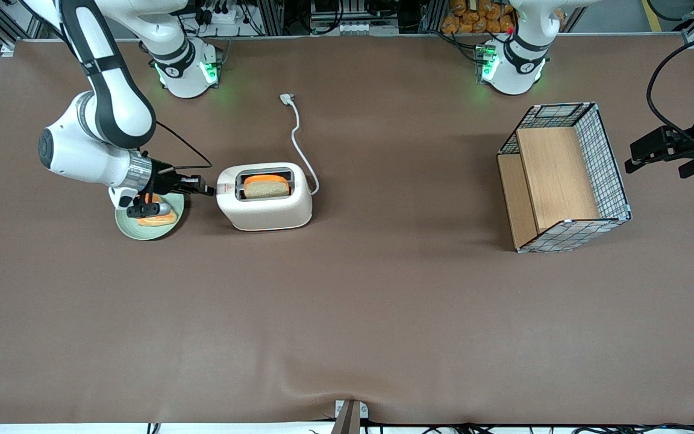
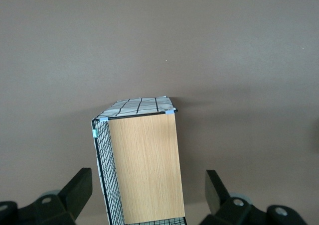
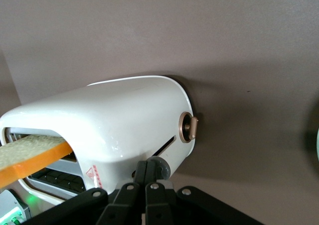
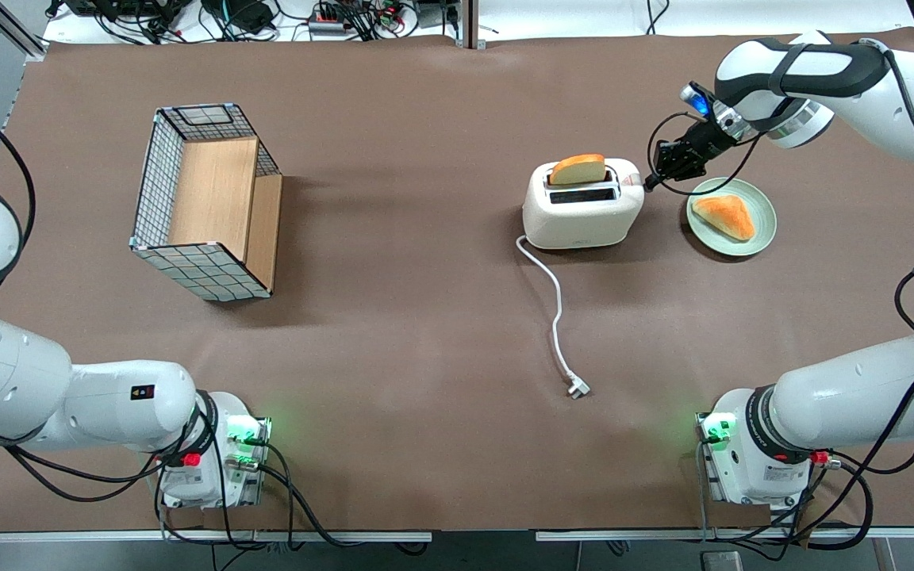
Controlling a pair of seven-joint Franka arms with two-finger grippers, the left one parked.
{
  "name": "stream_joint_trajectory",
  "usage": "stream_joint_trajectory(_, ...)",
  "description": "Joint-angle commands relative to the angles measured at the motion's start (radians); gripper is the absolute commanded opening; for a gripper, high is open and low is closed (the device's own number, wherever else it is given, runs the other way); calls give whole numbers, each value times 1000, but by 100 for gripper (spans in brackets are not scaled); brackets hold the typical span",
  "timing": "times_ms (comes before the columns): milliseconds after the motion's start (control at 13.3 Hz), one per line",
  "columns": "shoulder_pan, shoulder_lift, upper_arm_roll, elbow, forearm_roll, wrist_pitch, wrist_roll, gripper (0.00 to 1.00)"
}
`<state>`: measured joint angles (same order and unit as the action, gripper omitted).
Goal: Press toaster button with right arm
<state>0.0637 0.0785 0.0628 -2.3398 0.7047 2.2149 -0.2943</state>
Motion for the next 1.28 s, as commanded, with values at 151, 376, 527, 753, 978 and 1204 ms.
stream_joint_trajectory(151,-11,26,6,-1,35,28,-59,0)
stream_joint_trajectory(376,-13,56,5,-3,119,29,-153,0)
stream_joint_trajectory(527,-15,75,5,-1,134,40,-169,0)
stream_joint_trajectory(753,-15,90,6,-1,134,49,-187,0)
stream_joint_trajectory(978,-25,107,6,-3,144,51,-215,0)
stream_joint_trajectory(1204,-30,130,5,-1,185,51,-268,0)
